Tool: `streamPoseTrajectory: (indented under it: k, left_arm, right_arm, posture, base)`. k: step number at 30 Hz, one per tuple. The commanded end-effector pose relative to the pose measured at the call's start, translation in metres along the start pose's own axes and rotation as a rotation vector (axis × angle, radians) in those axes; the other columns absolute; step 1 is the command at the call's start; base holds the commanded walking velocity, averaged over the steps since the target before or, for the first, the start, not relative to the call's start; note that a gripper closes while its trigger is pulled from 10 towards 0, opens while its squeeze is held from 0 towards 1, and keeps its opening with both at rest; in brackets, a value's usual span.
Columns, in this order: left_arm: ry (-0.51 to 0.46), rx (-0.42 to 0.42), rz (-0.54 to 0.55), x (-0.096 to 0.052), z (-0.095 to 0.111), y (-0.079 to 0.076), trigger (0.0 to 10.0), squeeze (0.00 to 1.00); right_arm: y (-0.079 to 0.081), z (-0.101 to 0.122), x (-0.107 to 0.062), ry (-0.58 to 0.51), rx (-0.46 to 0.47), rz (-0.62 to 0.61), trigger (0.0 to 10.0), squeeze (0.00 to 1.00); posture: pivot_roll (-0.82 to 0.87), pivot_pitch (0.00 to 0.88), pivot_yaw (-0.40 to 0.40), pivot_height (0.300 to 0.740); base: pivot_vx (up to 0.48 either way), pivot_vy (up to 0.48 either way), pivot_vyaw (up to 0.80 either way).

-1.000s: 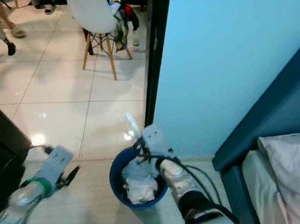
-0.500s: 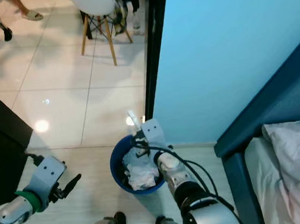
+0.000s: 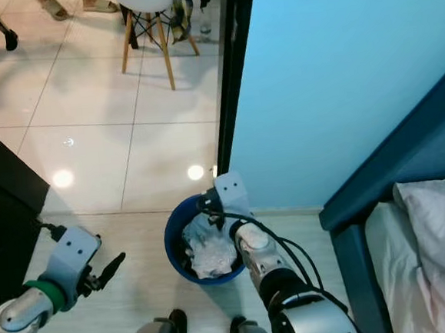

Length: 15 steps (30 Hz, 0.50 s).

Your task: Clean up the room

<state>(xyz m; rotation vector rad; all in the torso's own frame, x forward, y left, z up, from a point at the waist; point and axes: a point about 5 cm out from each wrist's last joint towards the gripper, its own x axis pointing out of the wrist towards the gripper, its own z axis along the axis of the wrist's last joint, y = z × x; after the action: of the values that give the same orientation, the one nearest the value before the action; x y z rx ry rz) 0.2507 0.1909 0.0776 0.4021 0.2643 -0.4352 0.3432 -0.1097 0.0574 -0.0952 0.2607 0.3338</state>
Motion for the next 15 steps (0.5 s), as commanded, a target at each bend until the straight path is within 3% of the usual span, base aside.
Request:
streamPoseTrajectory:
  k: [1,9,15]
  left_arm:
    - [0.026,-0.019,0.008,0.002,-0.007,-0.004,10.0,0.0]
    - [-0.082,-0.056,0.153,0.016,0.014,0.008,10.0,0.0]
    - [-0.183,-0.049,0.22,0.022,0.04,0.03,10.0,0.0]
  right_arm:
    - [-0.002,-0.007,-0.004,0.0,0.018,-0.008,10.0,0.0]
    - [-0.016,-0.001,-0.013,-0.148,0.087,-0.084,10.0,0.0]
    - [-0.021,0.01,-0.02,-0.274,0.066,-0.117,10.0,0.0]
  posture:
    - [0.16,0.165,0.072,0.726]
    - [0.14,0.128,0.063,0.726]
    - [0.11,0.096,0.066,0.726]
  base:
    - [0.0,0.0,0.0]
    - [0.0,0.0,0.0]
    - [0.0,0.0,0.0]
